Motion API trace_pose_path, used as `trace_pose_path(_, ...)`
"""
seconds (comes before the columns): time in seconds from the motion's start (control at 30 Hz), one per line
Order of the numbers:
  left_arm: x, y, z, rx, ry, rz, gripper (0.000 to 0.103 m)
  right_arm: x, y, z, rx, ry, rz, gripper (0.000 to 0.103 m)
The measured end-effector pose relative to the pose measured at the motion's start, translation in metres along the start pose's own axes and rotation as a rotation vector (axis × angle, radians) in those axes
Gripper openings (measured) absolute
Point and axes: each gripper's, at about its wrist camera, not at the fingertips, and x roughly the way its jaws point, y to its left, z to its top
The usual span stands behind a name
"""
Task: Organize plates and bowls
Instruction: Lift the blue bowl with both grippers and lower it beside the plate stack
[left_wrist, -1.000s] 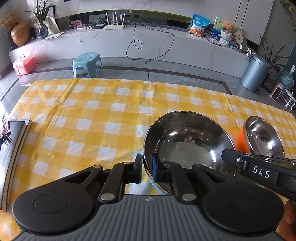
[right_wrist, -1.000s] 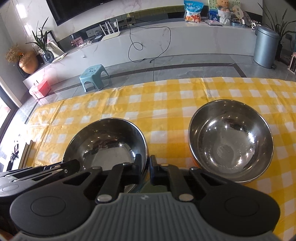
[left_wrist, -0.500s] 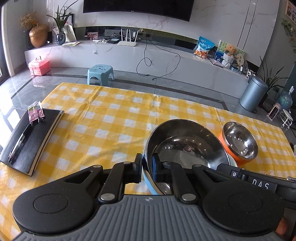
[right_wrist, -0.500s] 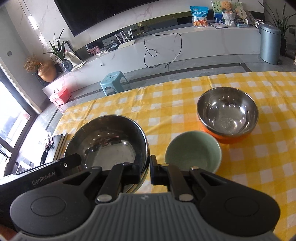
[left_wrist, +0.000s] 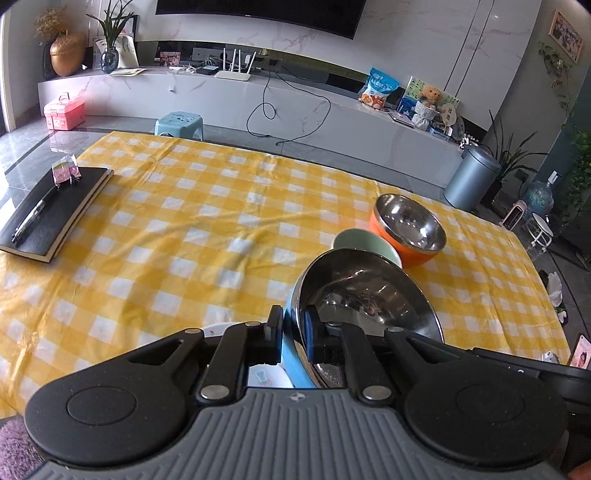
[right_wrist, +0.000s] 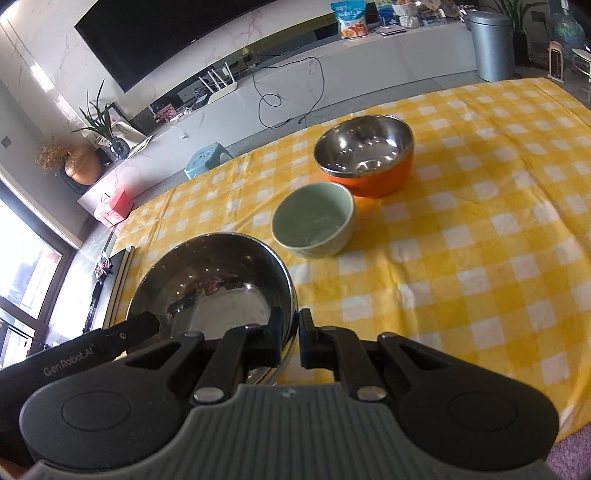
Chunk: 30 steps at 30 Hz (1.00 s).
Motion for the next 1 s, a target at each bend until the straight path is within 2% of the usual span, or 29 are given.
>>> trace_pose_path(0.27, 0.015, -0.019, -0.042, -0.012, 0.069, -0.065, 0.013, -0.018, -0.042, -0.022, 0.082, -0.024, -0.065, 0.006)
trace_pose_path(0.43, 0.031, -0.027, -0.061, -0.004, 0.118, -0.069, 0.013, -0.013, -0.058, -0.033, 0.083, -0.035, -0.133, 0.006)
trace_pose_path(0.57, 0.037, -0.028, -0.065, -0.003, 0.136, -0.064, 0.013, -0.006, -0.069, -0.036, 0.115, -0.012, -0.132, 0.006)
trace_pose_path(0.8, 0.045, -0.038, -0.067, 0.012, 0.147, -0.077, 0.013, -0.004, -0.074, -0.034, 0.113, -0.026, -0.16, 0.006)
trace_pose_path(1.0, 0.052, -0.036, -0.068, 0.021, 0.157, -0.08, 0.013, 0.0, -0.082, -0.034, 0.142, -0.015, -0.142, 0.006)
